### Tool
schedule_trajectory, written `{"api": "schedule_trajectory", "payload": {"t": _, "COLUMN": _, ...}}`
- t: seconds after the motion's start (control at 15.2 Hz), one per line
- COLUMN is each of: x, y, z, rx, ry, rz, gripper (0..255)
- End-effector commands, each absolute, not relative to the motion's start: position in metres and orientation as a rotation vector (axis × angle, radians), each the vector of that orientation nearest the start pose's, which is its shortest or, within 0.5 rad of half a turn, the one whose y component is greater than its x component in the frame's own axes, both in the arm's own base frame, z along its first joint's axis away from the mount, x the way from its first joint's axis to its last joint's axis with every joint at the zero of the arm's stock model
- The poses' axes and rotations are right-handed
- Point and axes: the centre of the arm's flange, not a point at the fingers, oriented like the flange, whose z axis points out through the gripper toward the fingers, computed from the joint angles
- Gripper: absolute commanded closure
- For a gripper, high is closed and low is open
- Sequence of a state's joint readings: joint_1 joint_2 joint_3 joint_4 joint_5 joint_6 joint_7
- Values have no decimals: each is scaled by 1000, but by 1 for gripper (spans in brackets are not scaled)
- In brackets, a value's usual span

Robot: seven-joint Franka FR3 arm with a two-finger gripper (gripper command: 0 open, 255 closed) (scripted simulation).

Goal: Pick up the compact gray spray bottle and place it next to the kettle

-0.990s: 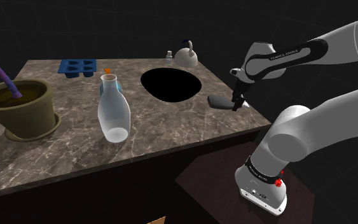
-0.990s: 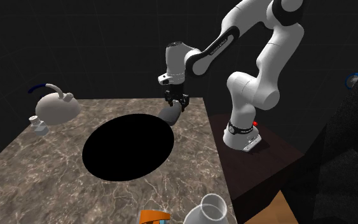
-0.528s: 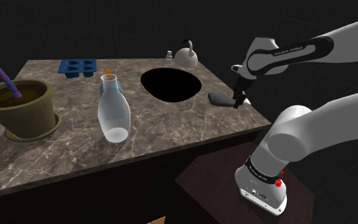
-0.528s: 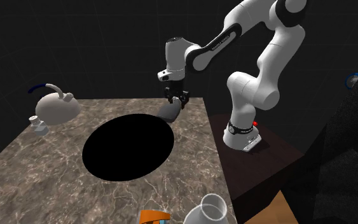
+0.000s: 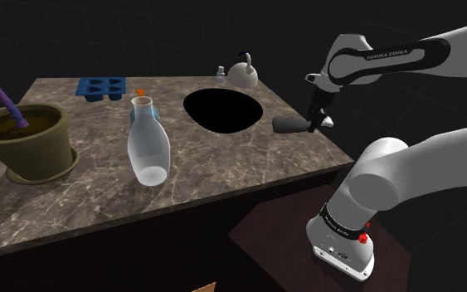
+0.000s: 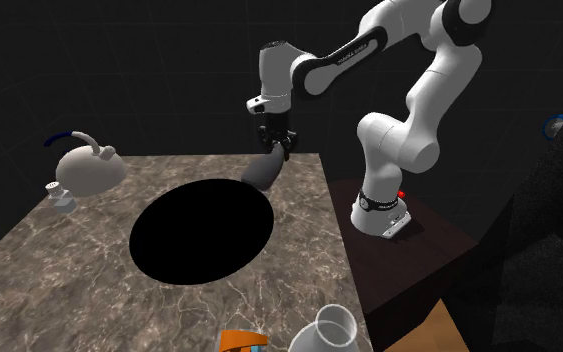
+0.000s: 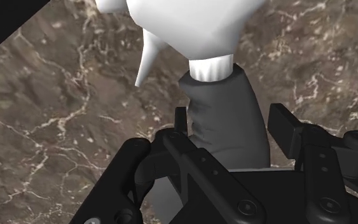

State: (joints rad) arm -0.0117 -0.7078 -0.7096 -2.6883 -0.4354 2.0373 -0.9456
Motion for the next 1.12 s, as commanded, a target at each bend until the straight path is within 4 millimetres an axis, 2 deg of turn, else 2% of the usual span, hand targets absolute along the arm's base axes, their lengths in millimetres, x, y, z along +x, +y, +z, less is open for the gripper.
{"api": "schedule_trajectory", "payload": {"t": 0.0, "x": 261, "y": -239, "z": 400, "rx": -2957, "ry": -876, "rz": -28, "gripper": 255}}
{"api": "schedule_trajectory", "payload": {"t": 1.06, "x": 261, "y": -239, "z": 485, "rx": -2957, "ry": -876, "rz": -28, "gripper": 255}}
